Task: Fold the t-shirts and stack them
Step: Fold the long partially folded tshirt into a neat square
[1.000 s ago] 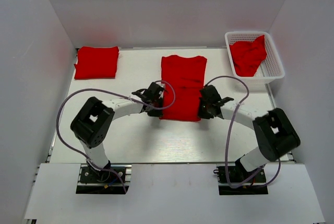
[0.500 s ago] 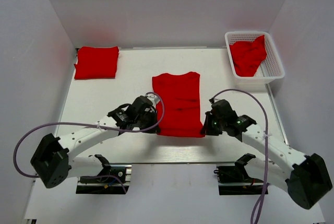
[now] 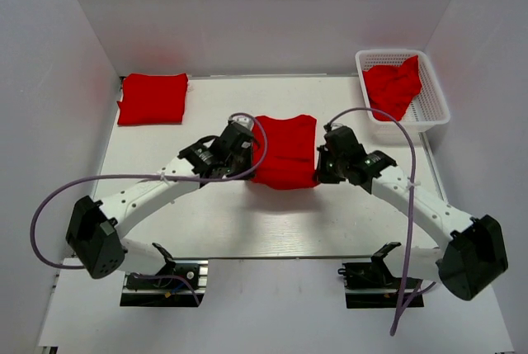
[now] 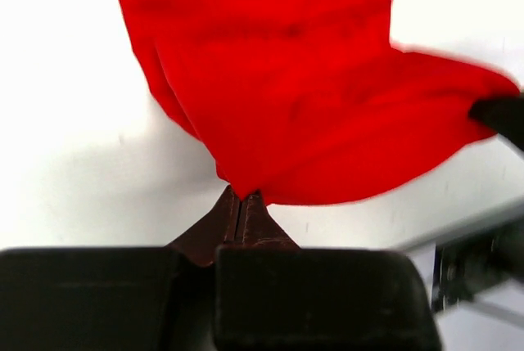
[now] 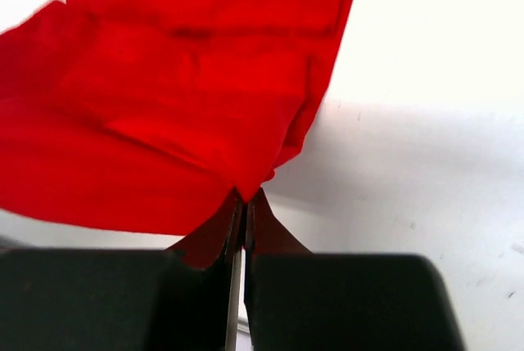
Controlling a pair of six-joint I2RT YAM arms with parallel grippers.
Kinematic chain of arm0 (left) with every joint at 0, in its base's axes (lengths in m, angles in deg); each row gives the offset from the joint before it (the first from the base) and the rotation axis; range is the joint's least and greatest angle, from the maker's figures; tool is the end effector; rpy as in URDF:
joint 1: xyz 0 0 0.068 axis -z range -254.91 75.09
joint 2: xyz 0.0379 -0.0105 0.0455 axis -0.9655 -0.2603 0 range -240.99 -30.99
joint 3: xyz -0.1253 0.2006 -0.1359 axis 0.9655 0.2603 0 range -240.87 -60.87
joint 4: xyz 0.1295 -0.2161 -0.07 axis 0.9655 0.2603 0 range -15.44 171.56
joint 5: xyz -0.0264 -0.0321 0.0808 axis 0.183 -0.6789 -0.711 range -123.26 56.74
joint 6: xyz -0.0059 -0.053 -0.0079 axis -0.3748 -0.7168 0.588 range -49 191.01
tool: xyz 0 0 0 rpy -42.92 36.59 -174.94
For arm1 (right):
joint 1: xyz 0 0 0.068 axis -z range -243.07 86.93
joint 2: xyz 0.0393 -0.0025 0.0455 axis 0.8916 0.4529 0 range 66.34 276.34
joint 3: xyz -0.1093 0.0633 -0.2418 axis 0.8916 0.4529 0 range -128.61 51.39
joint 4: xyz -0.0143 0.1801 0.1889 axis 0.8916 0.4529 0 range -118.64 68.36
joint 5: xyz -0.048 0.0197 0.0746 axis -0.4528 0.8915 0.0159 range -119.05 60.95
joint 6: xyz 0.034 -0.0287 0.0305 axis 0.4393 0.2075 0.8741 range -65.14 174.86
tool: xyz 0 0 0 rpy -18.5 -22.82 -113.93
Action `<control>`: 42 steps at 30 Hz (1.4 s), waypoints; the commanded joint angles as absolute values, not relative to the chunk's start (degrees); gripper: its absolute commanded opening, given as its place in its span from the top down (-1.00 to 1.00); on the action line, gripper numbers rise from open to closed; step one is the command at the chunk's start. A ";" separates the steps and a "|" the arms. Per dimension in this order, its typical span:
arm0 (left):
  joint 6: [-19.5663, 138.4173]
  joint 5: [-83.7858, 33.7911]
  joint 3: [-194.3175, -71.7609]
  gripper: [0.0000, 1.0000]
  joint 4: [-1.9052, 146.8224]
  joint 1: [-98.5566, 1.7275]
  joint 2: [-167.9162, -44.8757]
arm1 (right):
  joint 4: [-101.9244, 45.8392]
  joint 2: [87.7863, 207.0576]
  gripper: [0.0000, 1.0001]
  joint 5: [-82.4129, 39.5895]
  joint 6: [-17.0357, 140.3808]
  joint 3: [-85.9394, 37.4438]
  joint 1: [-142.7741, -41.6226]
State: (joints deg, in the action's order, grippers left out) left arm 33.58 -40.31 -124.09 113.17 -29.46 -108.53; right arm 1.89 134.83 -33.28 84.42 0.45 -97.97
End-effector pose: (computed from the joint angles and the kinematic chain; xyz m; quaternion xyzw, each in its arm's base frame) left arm 0.2004 -0.1973 0.2816 0.0467 0.9454 -0.1663 0.2765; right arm 0.2049 0.1398 0.2609 -0.0303 0.9328 0.1615 0.3207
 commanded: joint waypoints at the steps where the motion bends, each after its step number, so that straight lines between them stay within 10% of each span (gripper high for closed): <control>1: 32.42 -49.69 -131.86 1.00 117.36 -30.27 -112.80 | 0.54 137.53 1.00 -40.20 82.98 -5.21 -97.35; 42: 39.45 -46.97 -161.15 1.00 115.00 -46.70 -143.40 | -2.27 172.07 1.00 -35.30 76.13 -37.20 -84.96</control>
